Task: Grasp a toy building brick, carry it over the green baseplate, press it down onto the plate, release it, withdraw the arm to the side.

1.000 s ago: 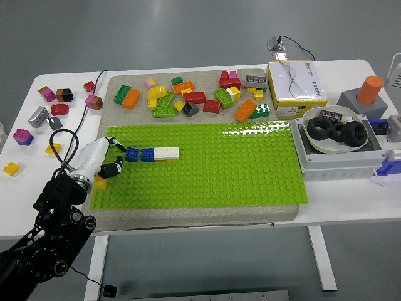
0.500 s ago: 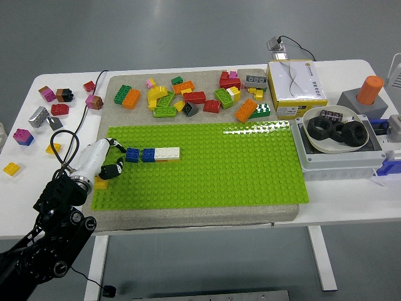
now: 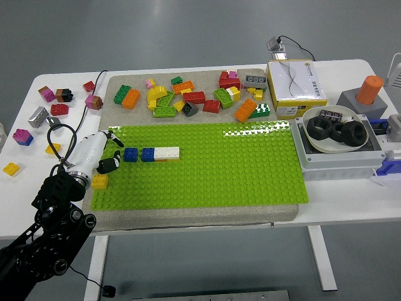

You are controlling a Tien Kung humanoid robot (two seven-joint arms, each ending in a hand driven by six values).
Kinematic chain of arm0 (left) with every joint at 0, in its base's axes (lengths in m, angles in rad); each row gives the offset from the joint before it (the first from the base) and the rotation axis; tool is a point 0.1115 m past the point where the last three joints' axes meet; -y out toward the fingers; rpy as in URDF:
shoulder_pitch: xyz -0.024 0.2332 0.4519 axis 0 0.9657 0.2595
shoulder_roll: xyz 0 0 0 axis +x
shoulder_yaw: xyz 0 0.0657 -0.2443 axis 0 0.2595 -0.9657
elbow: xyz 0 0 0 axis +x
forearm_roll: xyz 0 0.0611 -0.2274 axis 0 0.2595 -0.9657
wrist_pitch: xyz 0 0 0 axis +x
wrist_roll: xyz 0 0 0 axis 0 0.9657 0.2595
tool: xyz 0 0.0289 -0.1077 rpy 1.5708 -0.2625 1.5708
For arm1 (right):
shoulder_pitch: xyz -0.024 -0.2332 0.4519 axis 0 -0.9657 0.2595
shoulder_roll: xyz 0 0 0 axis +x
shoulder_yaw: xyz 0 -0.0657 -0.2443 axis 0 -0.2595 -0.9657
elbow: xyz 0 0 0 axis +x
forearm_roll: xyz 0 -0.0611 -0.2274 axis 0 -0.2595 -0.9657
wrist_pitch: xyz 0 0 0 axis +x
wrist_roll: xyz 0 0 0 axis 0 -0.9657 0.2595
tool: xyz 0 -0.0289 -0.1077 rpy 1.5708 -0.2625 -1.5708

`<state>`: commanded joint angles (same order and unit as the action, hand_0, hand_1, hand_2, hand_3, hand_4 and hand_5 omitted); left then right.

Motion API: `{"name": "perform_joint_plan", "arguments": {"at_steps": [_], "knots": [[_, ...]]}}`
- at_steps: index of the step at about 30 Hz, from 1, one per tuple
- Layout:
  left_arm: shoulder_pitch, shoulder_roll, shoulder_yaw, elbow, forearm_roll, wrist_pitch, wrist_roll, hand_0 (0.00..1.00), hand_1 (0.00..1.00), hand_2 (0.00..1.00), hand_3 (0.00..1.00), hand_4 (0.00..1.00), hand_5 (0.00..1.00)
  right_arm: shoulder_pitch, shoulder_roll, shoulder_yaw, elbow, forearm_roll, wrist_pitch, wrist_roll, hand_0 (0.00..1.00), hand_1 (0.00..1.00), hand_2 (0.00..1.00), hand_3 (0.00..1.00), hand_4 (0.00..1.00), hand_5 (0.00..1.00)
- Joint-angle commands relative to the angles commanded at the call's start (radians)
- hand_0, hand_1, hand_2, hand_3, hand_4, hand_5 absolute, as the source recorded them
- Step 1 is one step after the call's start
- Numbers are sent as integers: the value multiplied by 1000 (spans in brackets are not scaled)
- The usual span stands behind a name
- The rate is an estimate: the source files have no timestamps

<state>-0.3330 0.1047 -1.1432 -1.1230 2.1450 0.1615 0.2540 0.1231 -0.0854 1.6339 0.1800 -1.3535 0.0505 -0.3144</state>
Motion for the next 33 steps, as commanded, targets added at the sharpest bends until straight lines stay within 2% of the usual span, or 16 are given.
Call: {"name": "perform_joint_plan", "arguments": {"at_steps": [5, 21, 33], "knots": [[7, -1, 19, -23, 23, 6, 6, 978, 921, 910, 554, 527, 2, -1, -1, 0, 0, 2, -1, 2, 634, 616, 669, 708, 776, 954], [24, -5, 49, -43, 38, -7, 24, 980, 922, 907, 552, 526, 2, -5, -16, 15, 0, 0, -9, 4, 633, 616, 661, 707, 777, 954], [9, -3, 71, -32, 27, -30, 47, 980, 922, 909, 554, 541, 2, -4, -25, 36, 0, -12, -15, 9, 633, 616, 645, 707, 777, 953]]}}
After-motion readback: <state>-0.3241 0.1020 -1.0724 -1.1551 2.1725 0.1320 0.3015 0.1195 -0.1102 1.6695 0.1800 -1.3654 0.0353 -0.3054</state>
